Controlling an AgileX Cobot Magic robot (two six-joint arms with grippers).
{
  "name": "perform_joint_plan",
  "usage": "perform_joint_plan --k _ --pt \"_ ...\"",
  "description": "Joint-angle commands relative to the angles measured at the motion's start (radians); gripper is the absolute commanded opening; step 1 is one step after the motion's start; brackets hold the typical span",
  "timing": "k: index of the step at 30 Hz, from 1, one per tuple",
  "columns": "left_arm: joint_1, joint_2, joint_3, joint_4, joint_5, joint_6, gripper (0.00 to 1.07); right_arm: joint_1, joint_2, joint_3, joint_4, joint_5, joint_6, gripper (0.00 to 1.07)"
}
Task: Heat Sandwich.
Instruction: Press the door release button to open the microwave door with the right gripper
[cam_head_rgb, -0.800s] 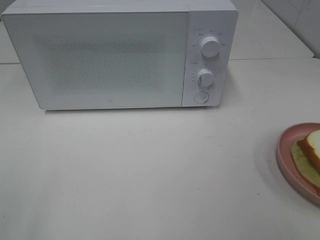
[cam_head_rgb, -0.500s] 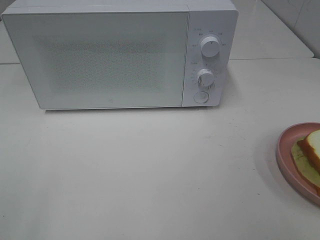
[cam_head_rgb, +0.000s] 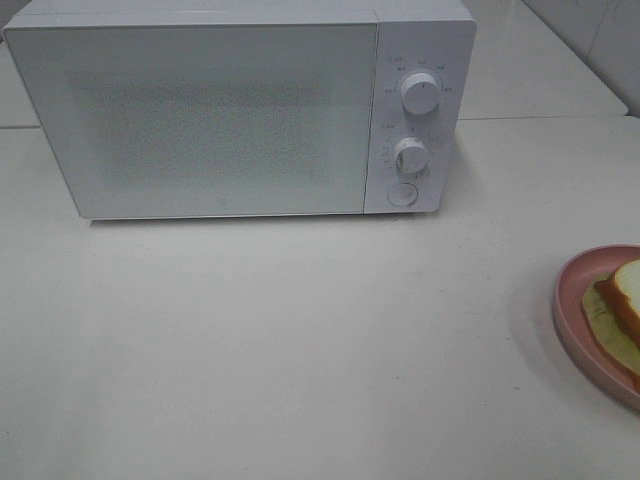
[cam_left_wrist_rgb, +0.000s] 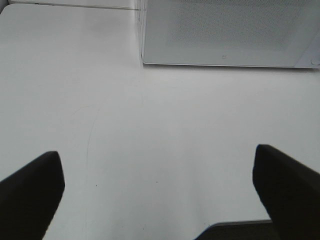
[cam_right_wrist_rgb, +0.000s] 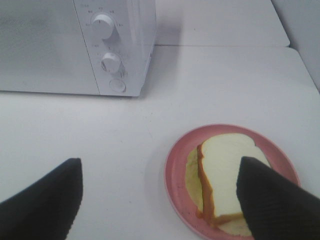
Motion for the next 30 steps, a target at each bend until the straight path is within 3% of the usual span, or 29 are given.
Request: perform_joint_plan --k 1,30 --pt "-0.003 -0.022 0.002 -0.01 -0.014 0.002 0.97 -0.002 0.062 -0.01 -0.003 -0.08 -0.007 0.84" --pt "-0.003 -0.022 0.002 -0.01 -0.014 0.002 0.97 -0.002 0.681 -0.01 -0.011 -0.62 -0.014 0.81"
